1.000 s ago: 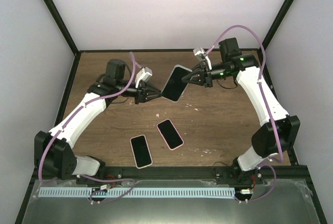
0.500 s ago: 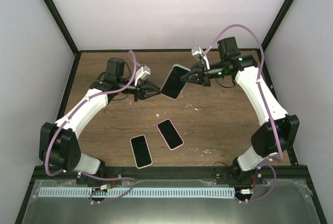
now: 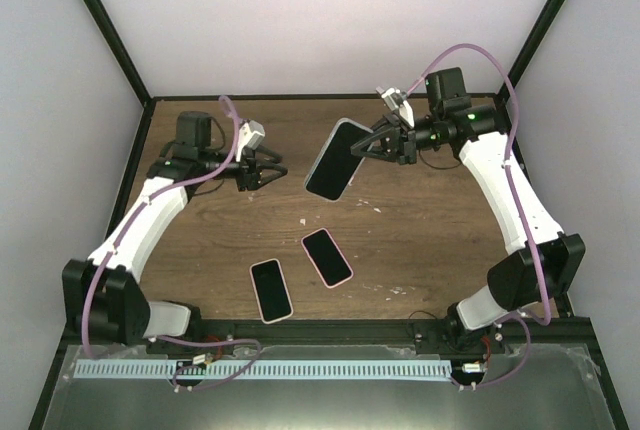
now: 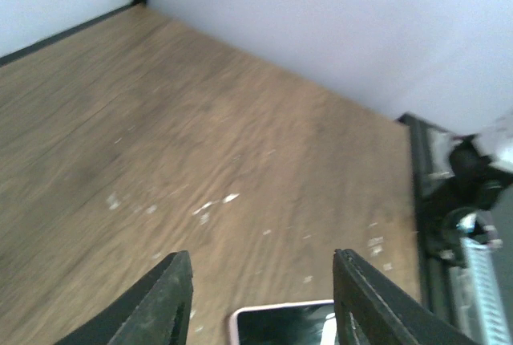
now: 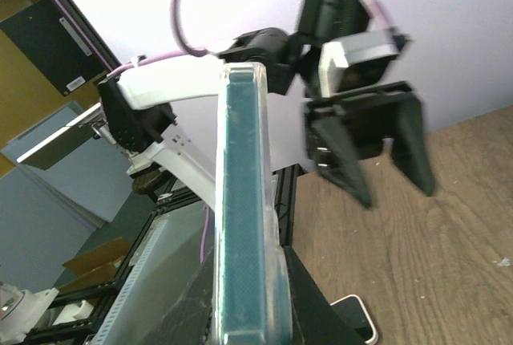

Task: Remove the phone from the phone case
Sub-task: Remove the phone case from the phone.

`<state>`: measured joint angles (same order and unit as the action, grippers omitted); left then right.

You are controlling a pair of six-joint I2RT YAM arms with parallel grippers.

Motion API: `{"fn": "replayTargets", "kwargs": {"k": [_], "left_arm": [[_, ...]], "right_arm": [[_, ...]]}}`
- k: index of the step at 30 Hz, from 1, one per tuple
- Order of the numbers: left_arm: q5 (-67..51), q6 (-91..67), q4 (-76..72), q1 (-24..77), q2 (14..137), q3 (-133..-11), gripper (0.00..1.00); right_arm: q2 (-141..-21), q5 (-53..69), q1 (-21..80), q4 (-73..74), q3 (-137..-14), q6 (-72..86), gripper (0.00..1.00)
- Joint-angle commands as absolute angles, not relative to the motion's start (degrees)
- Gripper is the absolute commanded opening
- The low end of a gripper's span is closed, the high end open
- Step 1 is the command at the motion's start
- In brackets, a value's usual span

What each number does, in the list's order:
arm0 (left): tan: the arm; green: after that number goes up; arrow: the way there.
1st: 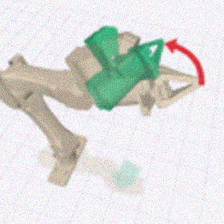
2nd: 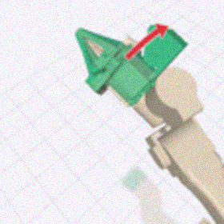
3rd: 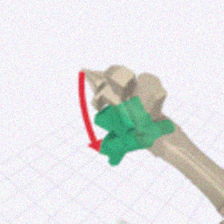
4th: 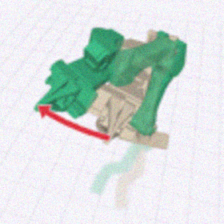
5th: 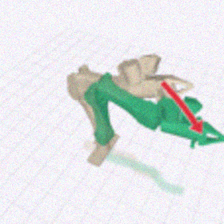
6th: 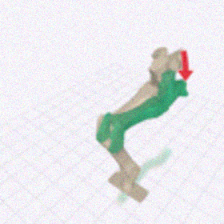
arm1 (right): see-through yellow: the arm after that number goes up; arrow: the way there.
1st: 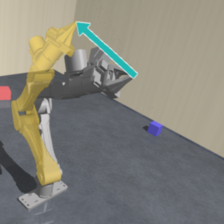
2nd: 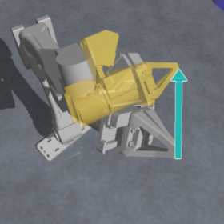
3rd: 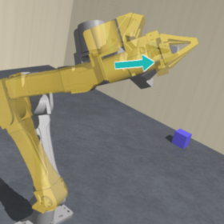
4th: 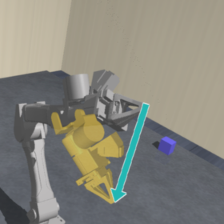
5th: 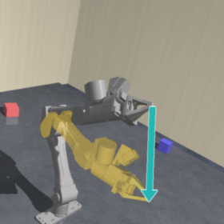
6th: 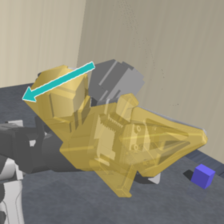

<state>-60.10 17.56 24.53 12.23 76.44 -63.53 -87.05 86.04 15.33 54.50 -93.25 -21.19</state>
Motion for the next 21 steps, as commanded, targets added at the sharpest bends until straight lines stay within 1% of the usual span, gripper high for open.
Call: {"fn": "replayTargets", "kwargs": {"k": [1, 5, 12, 21], "left_arm": [[-69.73, 12.74, 29.19, 14.04, 71.64, -63.44, 0.53], [-68.85, 5.77, 24.37, 16.2, 69.35, -62.57, 0.53], [-68.51, -1.76, 17.28, 19.93, 69.76, -62.99, 0.52], [-68.72, -2.33, 16.53, 21.33, 70.87, -64.28, 0.51]], "right_arm": [[-87.16, 92.17, 14.78, 50.12, -93.98, -17.87, 0.01], [-87.28, 92.36, 14.84, 50.18, -93.54, -18.18, 0.01], [-87.29, 92.42, 14.84, 52.54, -93.39, -20.18, 0.01], [-87.02, 92.83, 15.18, 52.82, -92.9, -20.62, 0.01]]}}
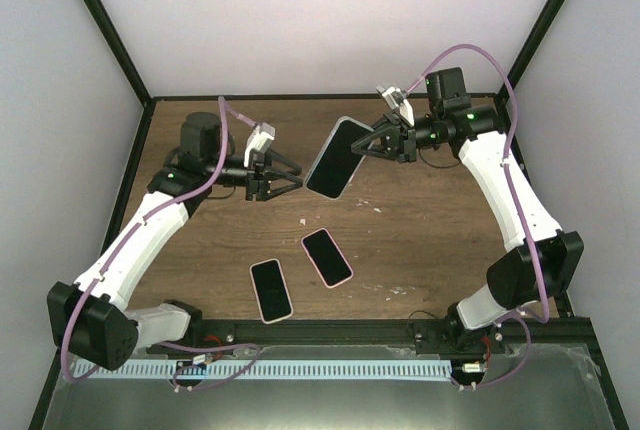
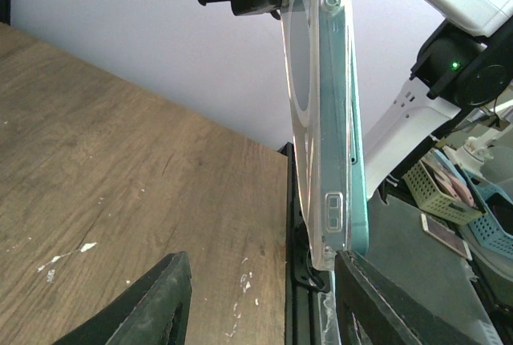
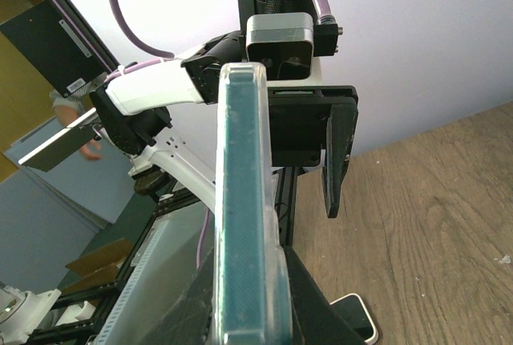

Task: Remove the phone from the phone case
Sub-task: Remove the phone case from the phone.

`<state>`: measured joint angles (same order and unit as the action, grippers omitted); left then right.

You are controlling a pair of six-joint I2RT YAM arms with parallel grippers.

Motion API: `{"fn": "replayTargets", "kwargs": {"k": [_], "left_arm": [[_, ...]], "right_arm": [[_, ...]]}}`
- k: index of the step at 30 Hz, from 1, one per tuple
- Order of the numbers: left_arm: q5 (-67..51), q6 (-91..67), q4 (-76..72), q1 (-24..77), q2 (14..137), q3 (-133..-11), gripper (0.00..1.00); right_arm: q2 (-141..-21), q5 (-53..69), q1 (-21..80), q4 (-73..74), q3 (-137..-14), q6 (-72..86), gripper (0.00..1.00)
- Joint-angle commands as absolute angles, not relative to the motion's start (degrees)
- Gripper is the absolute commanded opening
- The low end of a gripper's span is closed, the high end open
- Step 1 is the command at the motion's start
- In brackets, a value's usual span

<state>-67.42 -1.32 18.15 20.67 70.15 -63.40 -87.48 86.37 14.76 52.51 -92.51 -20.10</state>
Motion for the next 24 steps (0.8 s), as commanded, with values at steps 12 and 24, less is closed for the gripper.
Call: {"fn": "replayTargets", "kwargs": {"k": [12, 24], "left_arm": [[-71.58, -1.78, 16.15, 21.71, 71.08, -64.13, 0.6], [-72.3, -1.83, 16.98, 21.71, 69.96, -62.91, 0.59]], "right_arm": [[-86.98, 92.56, 15.37, 53.05, -92.61, -20.65, 0.01], [-87.28, 92.81, 15.3, 52.84, -92.64, -20.28, 0.01]]}}
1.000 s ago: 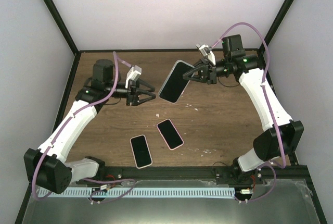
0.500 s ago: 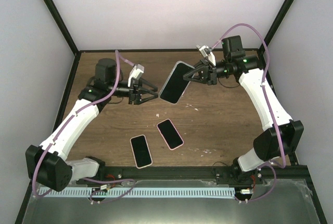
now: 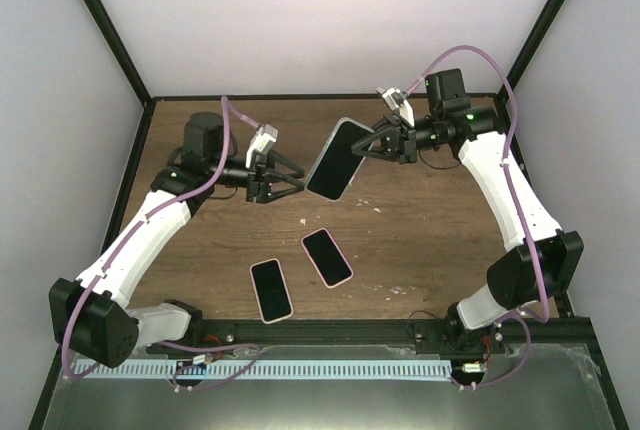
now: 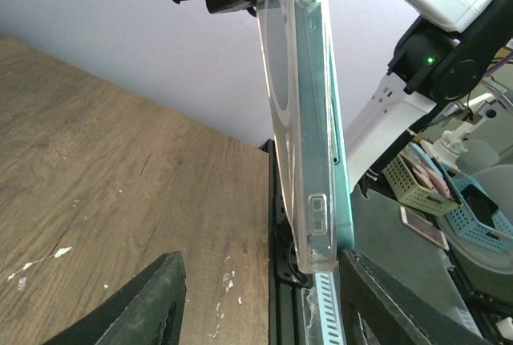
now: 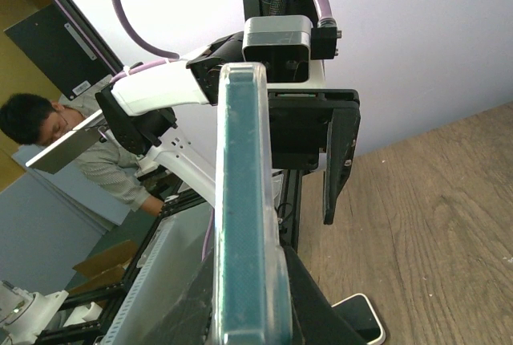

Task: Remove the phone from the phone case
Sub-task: Remove the phone case from the phone.

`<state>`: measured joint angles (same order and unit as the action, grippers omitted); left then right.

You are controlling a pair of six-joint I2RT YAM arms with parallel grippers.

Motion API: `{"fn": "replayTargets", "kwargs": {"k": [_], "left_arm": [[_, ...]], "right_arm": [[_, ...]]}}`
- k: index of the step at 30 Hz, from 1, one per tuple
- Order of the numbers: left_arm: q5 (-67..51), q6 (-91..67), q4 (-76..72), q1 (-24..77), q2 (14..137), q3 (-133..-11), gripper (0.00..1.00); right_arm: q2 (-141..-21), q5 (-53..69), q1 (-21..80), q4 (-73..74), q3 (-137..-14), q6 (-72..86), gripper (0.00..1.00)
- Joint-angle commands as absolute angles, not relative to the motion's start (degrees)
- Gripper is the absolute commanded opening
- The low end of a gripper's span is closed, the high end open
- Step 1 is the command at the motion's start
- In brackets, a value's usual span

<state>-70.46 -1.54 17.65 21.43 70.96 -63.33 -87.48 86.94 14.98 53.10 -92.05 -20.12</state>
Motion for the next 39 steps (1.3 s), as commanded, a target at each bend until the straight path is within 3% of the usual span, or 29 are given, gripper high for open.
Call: {"fn": "replayTargets", "kwargs": {"k": [1, 19, 32, 39], "left_arm": [[-72.57, -1.71, 16.96, 21.72, 69.96, -62.93, 0.61], [-57.36, -0.84, 19.19, 21.8, 74.14, -65.4, 0.38], [-64.8, -3.88, 13.7, 27.65, 81.91, -75.15, 0.34], [-64.15, -8.17, 10.06, 29.62, 85.58, -74.73, 0.25]], "right_arm": [[-87.28, 92.89, 15.29, 52.85, -92.6, -20.3, 0.01], [-86.66, 96.57, 18.05, 57.41, -92.57, -23.95, 0.01], [-91.15, 89.34, 20.13, 63.77, -93.88, -32.43, 0.01], [-97.63, 87.26, 20.15, 68.88, -97.75, -38.27, 0.01]]}}
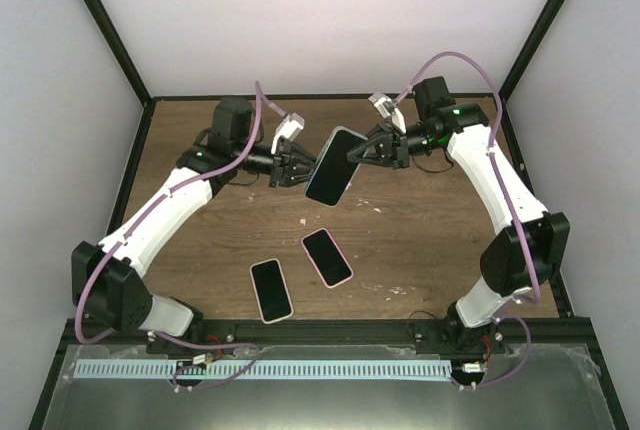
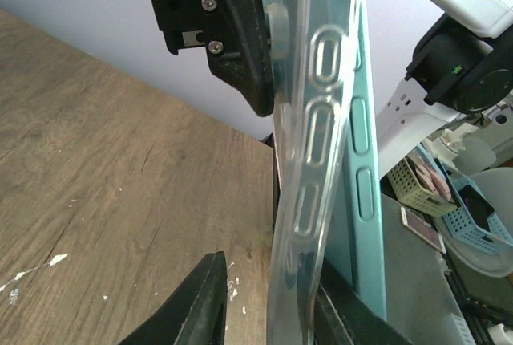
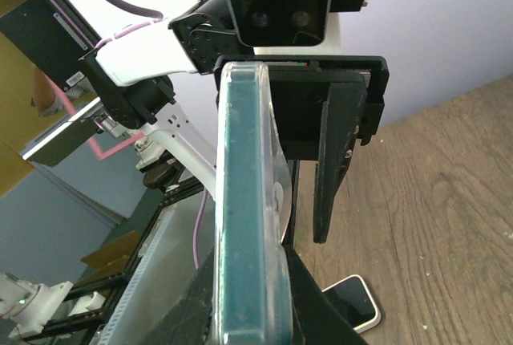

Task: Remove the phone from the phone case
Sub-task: Remove the phone case from the phone.

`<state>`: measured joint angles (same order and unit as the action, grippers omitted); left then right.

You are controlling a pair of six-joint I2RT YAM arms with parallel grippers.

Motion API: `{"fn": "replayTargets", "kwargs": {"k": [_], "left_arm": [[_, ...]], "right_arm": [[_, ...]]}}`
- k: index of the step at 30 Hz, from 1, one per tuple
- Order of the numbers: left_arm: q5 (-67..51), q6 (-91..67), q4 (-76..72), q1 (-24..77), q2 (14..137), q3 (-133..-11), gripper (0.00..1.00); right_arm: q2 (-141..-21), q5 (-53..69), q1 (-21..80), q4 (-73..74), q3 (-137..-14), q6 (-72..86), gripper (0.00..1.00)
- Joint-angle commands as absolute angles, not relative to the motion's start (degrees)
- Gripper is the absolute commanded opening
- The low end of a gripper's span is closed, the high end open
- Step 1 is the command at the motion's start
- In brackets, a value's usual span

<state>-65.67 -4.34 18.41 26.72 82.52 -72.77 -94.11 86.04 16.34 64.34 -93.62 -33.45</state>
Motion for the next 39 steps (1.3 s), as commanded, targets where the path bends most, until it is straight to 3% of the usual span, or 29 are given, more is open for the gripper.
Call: {"fn": "replayTargets", "kwargs": {"k": [1, 8, 11, 14, 17, 20, 30, 39], "left_arm": [[-64.1, -8.32, 10.21, 29.62, 86.18, -74.69, 0.24], [-66.5, -14.72, 5.87, 27.98, 86.67, -71.1, 0.04], [-67.1, -23.28, -3.14, 25.49, 85.85, -66.13, 0.0], [-67.31, -33.69, -13.07, 22.53, 85.92, -62.53, 0.0], [-66.13, -40.29, -20.7, 20.44, 86.74, -60.52, 0.0], [-65.0, -46.04, -26.38, 19.09, 87.88, -59.19, 0.0], [-54.89, -61.11, -29.09, 16.48, 89.67, -56.35, 0.0], [-48.5, -70.97, -23.39, 15.11, 92.18, -58.72, 0.0]], "right_arm": [[-98.58, 87.03, 20.14, 69.61, -98.65, -39.0, 0.01], [-105.62, 82.48, 19.68, 72.0, -105.02, -41.14, 0.01], [-108.52, 80.9, 18.47, 70.74, -108.79, -39.66, 0.08], [-109.78, 79.0, 16.63, 64.11, -110.31, -32.72, 0.24], [-109.16, 74.57, 15.23, 56.09, -110.14, -26.17, 0.49], [-107.22, 69.97, 14.38, 48.39, -108.54, -21.27, 0.63], [-93.17, 42.27, 18.19, 20.35, -91.26, -11.11, 0.67], [-86.55, 22.63, 27.81, 13.67, -81.85, -19.17, 0.68]]}}
